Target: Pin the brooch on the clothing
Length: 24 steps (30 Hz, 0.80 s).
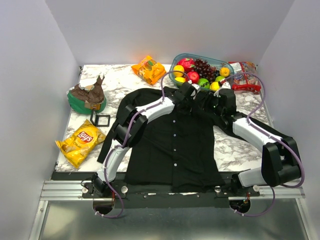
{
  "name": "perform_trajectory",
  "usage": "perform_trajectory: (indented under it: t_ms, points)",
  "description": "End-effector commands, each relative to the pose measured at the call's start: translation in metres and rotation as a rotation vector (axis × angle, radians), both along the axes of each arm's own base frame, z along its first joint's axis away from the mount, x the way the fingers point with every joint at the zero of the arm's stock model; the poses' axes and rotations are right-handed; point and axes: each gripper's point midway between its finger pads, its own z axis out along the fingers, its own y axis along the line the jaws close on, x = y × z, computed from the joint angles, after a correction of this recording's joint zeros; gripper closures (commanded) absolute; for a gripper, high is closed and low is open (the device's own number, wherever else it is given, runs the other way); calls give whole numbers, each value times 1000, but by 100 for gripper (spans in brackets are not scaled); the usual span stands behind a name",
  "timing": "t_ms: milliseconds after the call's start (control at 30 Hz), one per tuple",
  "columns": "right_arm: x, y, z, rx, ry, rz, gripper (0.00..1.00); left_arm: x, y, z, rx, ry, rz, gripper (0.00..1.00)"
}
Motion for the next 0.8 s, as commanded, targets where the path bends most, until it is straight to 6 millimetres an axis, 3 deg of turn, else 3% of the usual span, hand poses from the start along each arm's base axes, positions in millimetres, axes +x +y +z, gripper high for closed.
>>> perform_trajectory:
  t_ms: [0,100,167,200,367,567,767]
  points:
    - [-11,-27,-31,-83,107,-110,48,1,1,4,66,-39,19,100]
    - [-22,-38,-29,-82,104,-171,47,2,3,3,108,-63,30,100]
    - [-35,-49,-39,-88,118,-213,47,1,2,1,129,-75,28,100]
    - [-39,-51,-31,-77,94,-227,46,3,3,3,142,-85,32,100]
    - [-59,-65,-28,-82,49,-267,46,1,1,-7,206,-95,24,100]
    - [-72,-70,-8,-76,-13,-263,45,4,3,-11,304,-129,22,100]
    - [-80,-77,-2,-84,-41,-275,45,2,-6,-7,317,-156,6,100]
